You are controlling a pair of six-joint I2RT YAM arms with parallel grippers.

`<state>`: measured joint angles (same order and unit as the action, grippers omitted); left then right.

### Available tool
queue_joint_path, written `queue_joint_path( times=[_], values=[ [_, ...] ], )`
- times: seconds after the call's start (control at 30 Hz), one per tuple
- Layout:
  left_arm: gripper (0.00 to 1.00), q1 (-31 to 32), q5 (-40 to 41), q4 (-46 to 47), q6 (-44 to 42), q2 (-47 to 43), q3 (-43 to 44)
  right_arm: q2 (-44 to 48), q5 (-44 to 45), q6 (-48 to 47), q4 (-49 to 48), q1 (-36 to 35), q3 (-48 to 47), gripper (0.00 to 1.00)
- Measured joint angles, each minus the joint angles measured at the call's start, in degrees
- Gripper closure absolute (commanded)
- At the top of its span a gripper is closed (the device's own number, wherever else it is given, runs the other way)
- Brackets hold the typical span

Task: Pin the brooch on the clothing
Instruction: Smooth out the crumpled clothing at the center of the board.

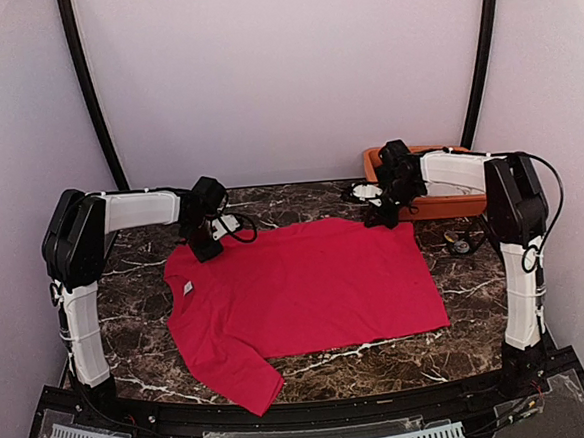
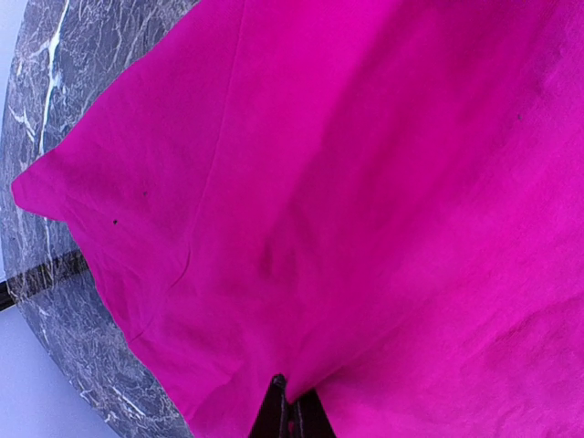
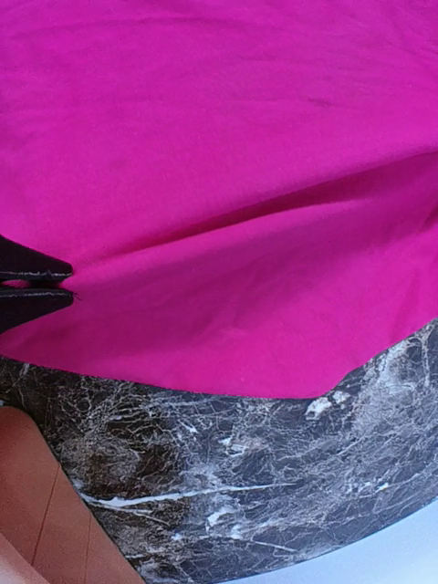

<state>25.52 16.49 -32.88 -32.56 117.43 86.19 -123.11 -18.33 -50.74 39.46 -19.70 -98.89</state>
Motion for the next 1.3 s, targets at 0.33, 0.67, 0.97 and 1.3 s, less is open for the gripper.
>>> queue_joint_path(
  times=[0.33,0.67,0.97,1.3],
  values=[
    [0.99,0.0,0.2,0.5,-0.02,0.0,-0.22,1.4,-0.35,0.0,-0.55,0.35,2.29,1.0],
    [0.73,0.0,0.28,0.68,0.09,0.0,-0.48,0.83,1.79,0.09,-1.29,0.35,2.51,0.86],
    [0.65,-0.17,0.72,-1.36,0.87,0.0,0.02,0.83,1.99,0.15,0.46,0.74,1.05,0.44],
    [0.5,0.5,0.63,-2.75,4.17,-5.4,1.01,2.01,1.14,1.66,4.48,-0.7,-3.76,0.25]
  ],
)
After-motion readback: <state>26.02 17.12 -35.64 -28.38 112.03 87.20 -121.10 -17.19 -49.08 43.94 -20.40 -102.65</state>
